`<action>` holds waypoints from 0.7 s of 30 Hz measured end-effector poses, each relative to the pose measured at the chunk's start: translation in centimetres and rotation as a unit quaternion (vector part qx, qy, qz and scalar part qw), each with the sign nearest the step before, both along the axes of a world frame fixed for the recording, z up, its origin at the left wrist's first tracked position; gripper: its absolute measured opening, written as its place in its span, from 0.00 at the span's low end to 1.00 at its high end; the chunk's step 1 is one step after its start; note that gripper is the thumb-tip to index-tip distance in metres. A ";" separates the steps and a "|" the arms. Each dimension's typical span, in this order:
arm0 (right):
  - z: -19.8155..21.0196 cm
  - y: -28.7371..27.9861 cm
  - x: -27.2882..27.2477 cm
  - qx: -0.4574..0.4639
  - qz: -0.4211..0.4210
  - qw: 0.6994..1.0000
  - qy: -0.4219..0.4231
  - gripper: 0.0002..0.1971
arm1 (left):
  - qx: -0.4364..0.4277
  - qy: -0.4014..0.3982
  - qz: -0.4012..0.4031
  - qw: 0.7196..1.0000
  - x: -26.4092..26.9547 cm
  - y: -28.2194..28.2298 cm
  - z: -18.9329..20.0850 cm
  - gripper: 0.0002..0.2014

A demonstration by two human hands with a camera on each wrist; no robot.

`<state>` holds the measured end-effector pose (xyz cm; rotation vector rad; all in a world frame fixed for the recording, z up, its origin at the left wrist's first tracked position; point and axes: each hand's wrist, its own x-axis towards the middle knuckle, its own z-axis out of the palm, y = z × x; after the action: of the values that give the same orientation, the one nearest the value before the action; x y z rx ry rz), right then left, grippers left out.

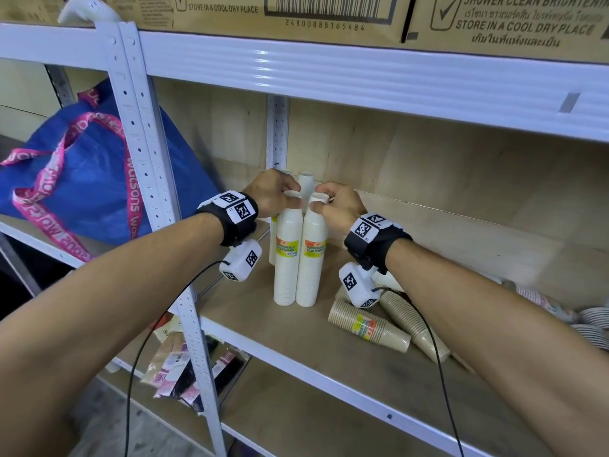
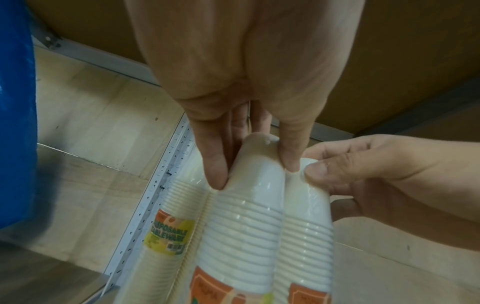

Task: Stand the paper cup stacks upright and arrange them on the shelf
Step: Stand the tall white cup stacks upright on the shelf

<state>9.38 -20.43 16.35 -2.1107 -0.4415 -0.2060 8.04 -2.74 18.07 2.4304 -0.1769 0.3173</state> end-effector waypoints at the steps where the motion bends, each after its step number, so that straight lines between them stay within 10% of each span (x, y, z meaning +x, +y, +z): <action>1: 0.1 0.0 0.0 0.001 0.002 1.000 -0.001 0.13 | 0.004 0.000 0.000 1.000 0.1 0.0 0.1 0.19; 21: 1.3 2.4 3.1 -0.013 0.004 0.999 -0.034 0.15 | 0.001 -0.017 0.051 0.999 2.5 2.5 2.1 0.17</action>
<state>12.52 -18.04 17.62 -2.1318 -0.4943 -0.2687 10.58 -0.20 20.18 2.4413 -0.0675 0.4041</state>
